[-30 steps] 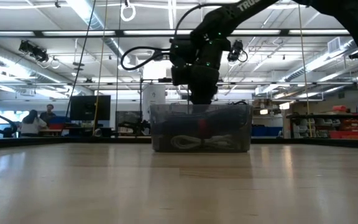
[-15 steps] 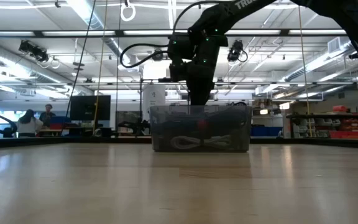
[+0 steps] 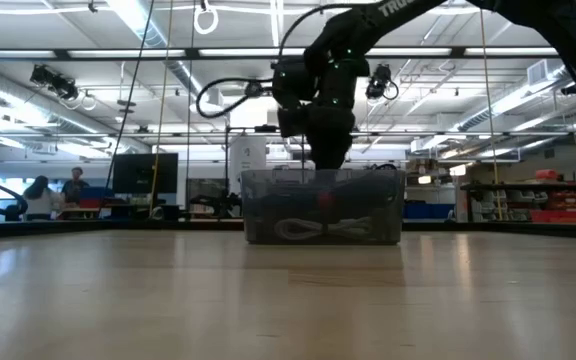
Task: Pick and place USB-C Cables
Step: Adjust the black bin
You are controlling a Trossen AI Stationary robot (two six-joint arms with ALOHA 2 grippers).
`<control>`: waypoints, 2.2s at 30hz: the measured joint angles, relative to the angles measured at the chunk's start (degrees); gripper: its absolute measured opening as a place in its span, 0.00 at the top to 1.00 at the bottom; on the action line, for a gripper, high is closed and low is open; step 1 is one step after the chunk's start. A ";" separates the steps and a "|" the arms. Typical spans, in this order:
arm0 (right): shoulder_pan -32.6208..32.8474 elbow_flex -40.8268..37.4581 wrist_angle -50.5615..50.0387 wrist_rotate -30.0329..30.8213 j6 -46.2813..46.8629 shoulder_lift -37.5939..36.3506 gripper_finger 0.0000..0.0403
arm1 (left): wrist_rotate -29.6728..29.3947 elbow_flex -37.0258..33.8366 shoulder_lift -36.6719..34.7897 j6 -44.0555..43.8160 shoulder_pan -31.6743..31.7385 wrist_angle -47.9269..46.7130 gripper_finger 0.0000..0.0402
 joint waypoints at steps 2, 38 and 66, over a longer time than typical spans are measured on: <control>-0.42 -1.64 0.14 -0.01 -0.23 -0.02 0.56 | 0.00 0.00 0.00 0.00 0.00 -0.01 0.53; 6.46 -9.23 6.04 0.00 2.35 -0.11 0.99 | 0.02 0.00 0.00 -0.02 -0.01 0.01 0.53; 5.40 -9.23 6.96 1.98 2.92 -0.13 0.99 | 0.01 0.00 0.00 -0.02 -0.01 -0.01 0.53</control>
